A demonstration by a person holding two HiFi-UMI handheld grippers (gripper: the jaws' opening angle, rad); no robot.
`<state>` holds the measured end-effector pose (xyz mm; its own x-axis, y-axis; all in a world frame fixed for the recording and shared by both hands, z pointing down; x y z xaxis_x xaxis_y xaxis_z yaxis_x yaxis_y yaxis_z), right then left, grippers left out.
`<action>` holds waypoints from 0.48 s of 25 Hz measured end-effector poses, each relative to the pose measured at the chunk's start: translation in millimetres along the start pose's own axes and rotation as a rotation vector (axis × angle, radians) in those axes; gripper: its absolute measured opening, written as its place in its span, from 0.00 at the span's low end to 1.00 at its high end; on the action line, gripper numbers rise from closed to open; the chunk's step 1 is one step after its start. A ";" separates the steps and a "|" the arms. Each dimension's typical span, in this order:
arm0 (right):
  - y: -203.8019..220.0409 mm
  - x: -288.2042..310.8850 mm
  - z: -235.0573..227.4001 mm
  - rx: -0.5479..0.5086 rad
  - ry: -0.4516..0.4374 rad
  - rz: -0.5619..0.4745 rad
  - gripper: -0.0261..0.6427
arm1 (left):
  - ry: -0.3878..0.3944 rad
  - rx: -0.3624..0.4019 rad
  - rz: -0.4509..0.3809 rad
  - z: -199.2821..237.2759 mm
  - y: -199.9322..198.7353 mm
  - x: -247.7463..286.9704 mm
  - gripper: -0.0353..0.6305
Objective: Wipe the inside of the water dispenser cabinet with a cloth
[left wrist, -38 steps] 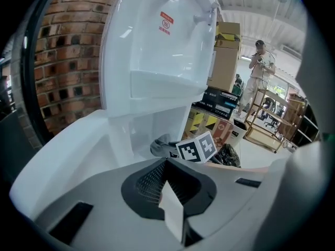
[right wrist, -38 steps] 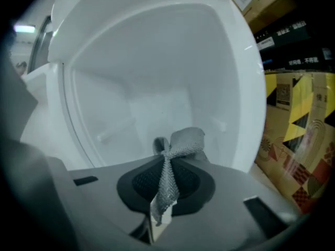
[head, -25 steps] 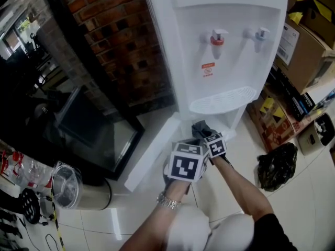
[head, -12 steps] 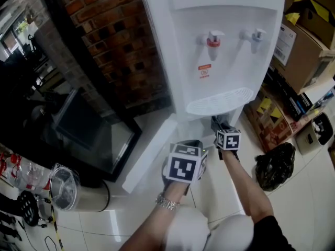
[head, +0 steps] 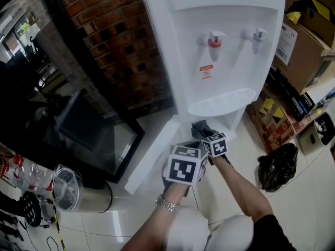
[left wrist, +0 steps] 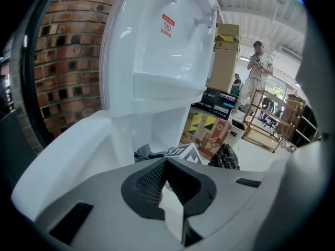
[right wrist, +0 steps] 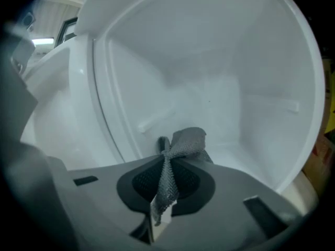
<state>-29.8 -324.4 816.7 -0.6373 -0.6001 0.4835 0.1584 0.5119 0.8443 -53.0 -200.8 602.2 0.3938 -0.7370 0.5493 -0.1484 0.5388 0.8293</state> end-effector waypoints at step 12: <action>3.0 -55.3 -103.7 0.179 0.293 -0.005 0.07 | 0.017 0.005 -0.001 -5.0 -0.2 1.4 0.06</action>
<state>84.2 -353.4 816.4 -0.3899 -0.7406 0.5472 0.0043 0.5928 0.8053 -47.9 -200.0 602.3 0.4091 -0.7304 0.5469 -0.1530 0.5360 0.8303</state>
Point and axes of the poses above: the fingertips, and each gripper's own axes: x forward along the fingers, z to its left, y out of its underside, the point moved 3 cm from there along -x, backward along the fingers, and after that the axes turned 2 degrees about -y, right-handed, at the moved point
